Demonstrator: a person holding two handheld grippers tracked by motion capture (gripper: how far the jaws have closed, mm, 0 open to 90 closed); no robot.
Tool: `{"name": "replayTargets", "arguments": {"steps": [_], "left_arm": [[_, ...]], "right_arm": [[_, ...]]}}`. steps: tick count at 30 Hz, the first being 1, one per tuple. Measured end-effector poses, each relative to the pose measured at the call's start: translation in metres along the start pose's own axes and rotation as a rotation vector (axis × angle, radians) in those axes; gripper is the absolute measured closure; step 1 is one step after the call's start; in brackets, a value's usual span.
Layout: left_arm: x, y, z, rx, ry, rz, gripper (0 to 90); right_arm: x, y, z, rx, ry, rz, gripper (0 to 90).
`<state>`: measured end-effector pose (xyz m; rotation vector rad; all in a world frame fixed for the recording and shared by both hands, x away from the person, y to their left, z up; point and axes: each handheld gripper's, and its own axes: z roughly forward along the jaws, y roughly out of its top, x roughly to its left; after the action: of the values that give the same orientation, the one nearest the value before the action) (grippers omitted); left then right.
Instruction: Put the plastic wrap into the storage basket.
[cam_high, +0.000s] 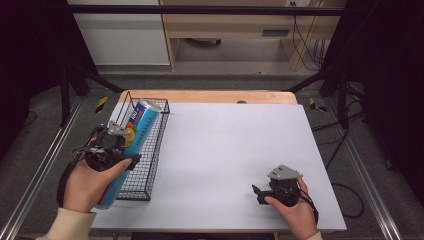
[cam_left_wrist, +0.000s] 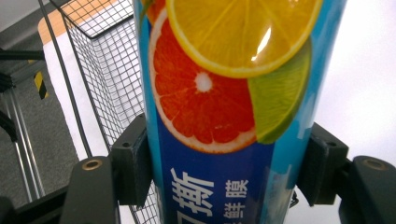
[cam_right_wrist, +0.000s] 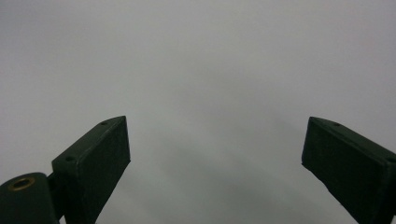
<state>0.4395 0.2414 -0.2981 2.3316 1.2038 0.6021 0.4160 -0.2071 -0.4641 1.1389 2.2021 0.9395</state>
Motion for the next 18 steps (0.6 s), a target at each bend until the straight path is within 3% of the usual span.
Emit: {"name": "replayTargets", "arguments": {"steps": [14,18], "left_arm": [[0.018,-0.001,0.021,0.034,-0.025,-0.082,32.0],[0.019,0.0,0.025,0.037,-0.023,-0.088,32.0]], "right_arm": [[0.0,0.0,0.001,0.003,0.002,0.001,8.2],[0.0,0.0,0.0,0.004,0.004,0.004,8.3]]}}
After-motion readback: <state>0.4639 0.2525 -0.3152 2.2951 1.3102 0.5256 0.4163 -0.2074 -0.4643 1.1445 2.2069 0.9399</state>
